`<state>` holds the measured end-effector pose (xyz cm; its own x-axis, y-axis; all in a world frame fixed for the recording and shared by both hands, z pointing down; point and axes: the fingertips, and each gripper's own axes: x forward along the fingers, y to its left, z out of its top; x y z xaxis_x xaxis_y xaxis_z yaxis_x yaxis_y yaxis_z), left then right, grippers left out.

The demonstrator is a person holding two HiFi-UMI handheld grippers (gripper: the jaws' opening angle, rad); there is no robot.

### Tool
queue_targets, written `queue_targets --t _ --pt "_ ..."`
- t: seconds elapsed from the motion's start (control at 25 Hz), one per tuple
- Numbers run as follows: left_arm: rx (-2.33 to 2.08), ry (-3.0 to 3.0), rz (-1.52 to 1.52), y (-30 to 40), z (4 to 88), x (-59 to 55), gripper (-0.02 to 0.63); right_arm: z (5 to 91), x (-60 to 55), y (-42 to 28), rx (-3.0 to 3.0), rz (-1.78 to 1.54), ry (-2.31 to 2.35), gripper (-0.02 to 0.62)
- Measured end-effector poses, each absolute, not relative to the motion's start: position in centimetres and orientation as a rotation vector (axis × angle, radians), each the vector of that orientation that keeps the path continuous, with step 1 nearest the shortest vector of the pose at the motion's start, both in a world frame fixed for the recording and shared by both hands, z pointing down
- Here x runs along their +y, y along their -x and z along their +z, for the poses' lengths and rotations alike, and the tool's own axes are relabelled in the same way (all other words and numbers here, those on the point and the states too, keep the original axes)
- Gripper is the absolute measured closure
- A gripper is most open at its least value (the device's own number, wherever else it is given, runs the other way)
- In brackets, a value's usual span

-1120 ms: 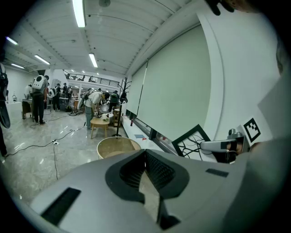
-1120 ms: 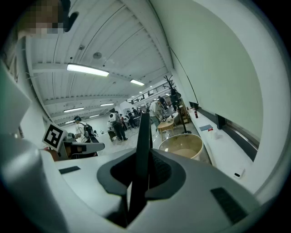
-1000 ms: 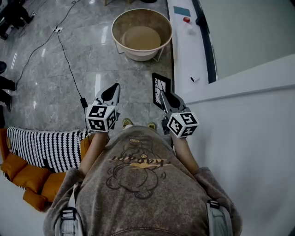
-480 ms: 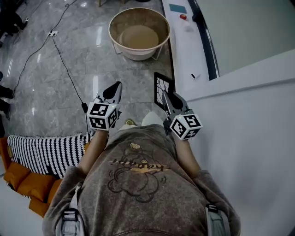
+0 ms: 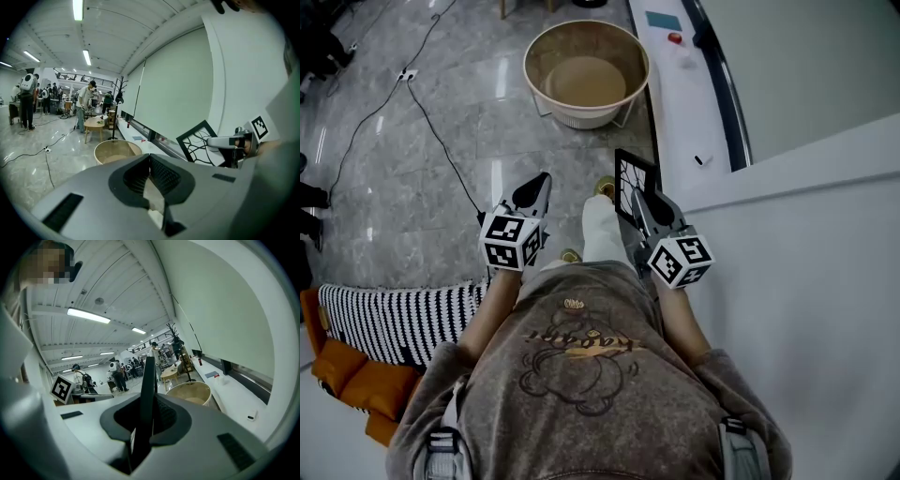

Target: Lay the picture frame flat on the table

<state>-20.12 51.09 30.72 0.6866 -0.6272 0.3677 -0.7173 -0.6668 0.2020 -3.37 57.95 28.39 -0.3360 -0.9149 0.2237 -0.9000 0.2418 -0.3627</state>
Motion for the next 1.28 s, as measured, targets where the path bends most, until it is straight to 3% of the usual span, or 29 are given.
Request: queue_targets --t 1.28 --pt "-0.998 -2.541 0.381 16.3 31.6 36.3 0.588 30.4 42.2 1.1 2.431 -0.766 1.768 0.535"
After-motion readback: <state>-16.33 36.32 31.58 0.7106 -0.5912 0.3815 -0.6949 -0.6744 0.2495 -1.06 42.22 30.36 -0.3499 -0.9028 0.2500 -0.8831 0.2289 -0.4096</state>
